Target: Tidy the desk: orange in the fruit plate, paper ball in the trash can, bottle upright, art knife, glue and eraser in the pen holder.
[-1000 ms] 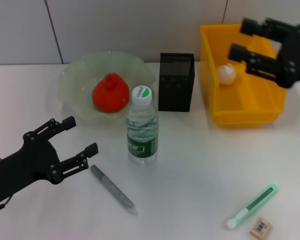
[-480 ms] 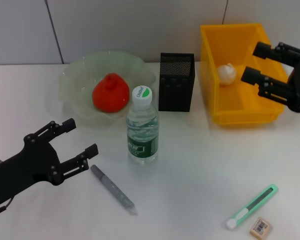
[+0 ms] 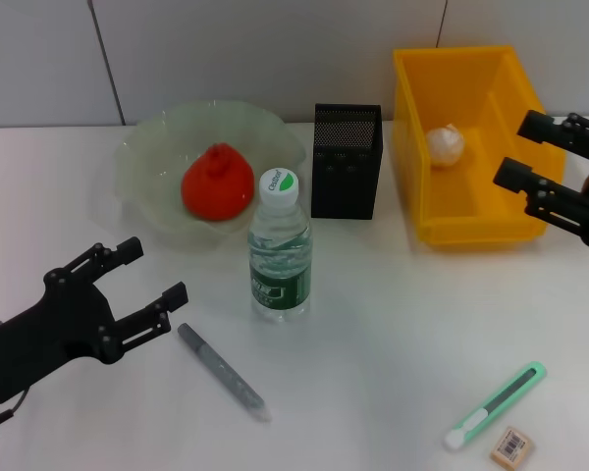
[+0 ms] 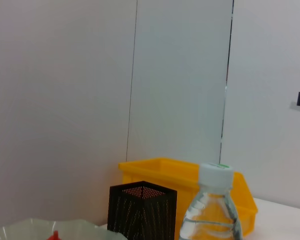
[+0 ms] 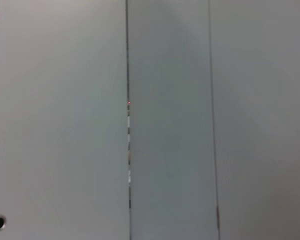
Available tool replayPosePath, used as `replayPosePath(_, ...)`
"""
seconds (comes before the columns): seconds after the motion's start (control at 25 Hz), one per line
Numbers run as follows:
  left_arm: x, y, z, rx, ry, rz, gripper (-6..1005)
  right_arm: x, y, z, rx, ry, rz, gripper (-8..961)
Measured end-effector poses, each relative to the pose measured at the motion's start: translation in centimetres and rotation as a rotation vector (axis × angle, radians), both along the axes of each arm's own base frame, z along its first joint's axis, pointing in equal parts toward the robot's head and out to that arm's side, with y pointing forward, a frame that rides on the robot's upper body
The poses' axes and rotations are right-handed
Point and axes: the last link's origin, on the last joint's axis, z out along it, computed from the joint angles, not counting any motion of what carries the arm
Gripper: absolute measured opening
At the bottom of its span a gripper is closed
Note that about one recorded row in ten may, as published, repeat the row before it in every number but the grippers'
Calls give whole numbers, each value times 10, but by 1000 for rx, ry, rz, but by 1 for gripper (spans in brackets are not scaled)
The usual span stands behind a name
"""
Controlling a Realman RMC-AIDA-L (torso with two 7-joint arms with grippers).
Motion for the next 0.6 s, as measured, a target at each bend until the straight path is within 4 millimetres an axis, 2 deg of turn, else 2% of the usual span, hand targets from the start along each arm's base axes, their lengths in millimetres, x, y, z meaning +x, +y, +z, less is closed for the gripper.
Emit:
replayPosePath(0.4, -1, 3, -8, -20, -8, 32, 827, 23, -5, 0, 35, 30, -88, 639)
replayPosePath(0.6, -1, 3, -9, -18, -16, 37, 827, 36, -13, -5, 112, 76, -115, 635)
